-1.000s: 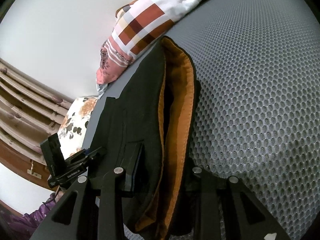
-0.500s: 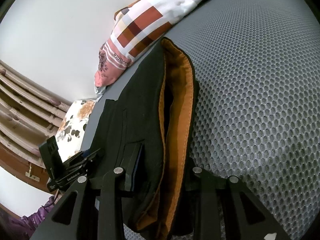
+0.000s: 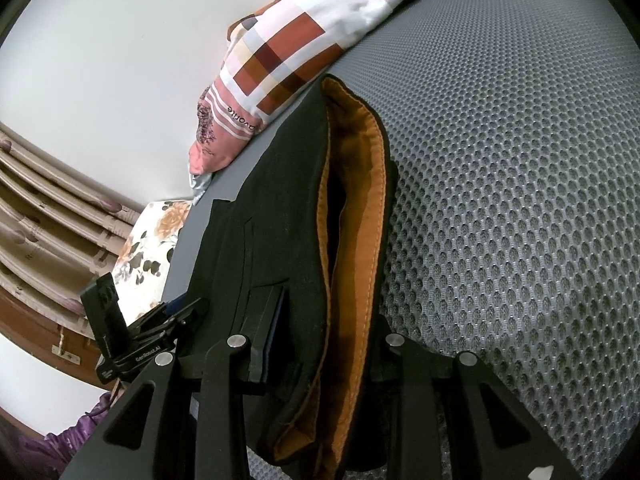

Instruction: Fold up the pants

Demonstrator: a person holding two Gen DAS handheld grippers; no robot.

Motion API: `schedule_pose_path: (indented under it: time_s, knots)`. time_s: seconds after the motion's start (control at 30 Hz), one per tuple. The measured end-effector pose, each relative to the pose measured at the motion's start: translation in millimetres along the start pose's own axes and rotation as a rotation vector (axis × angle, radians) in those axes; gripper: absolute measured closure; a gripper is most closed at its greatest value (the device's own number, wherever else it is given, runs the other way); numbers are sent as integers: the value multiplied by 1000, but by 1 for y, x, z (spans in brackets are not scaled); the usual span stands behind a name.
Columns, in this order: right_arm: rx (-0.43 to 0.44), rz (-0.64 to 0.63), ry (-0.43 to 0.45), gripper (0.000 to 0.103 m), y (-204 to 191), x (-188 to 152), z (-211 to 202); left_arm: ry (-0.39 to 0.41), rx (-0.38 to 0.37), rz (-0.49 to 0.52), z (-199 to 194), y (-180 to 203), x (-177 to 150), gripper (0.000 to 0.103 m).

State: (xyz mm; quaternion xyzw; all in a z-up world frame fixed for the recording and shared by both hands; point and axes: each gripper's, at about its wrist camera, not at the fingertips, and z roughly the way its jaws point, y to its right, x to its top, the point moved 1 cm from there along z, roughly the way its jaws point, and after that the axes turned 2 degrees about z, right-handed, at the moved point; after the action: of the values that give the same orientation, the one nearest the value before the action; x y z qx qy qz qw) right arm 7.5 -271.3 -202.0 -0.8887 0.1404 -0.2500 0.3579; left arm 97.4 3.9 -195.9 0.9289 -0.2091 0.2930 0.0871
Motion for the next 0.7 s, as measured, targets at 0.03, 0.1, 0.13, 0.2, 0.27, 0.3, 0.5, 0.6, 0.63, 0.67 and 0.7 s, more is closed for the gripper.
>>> schedule_pose_path:
  time_s: [0.03,0.1,0.13,0.2,0.27,0.3,0.5,0.6,0.63,0.67,0.7]
  knots:
    - [0,0,0,78,0,0,0,0,1,0,0,0,0,38]
    - [0,-1,-1,78,1,1,0,0,4,-1,0,0,-1,37]
    - [1,0,-2,78,0,0,0,0,4,-1,0,0,0,36]
    - [1,3,-3,77,0,0,0,0,6,0,0,0,0,36]
    - [1,8,-7,77,1,1,0,1,10,2,0,1,0,36]
    - [2,10,-9,77,1,2,0,2,11,2,0,1,0,35]
    - [1,16,-13,77,1,7,1,5,21,8,-1,2,-1,34]
    - [-1,11,-9,77,1,7,1,7,28,12,-1,3,-1,34]
    - [-1,9,-6,77,1,5,1,8,31,14,-1,3,-1,33]
    - [-2,7,-3,77,0,5,1,9,35,17,-1,4,-1,33]
    - [-3,6,0,77,0,4,1,10,38,18,-1,4,-1,32]
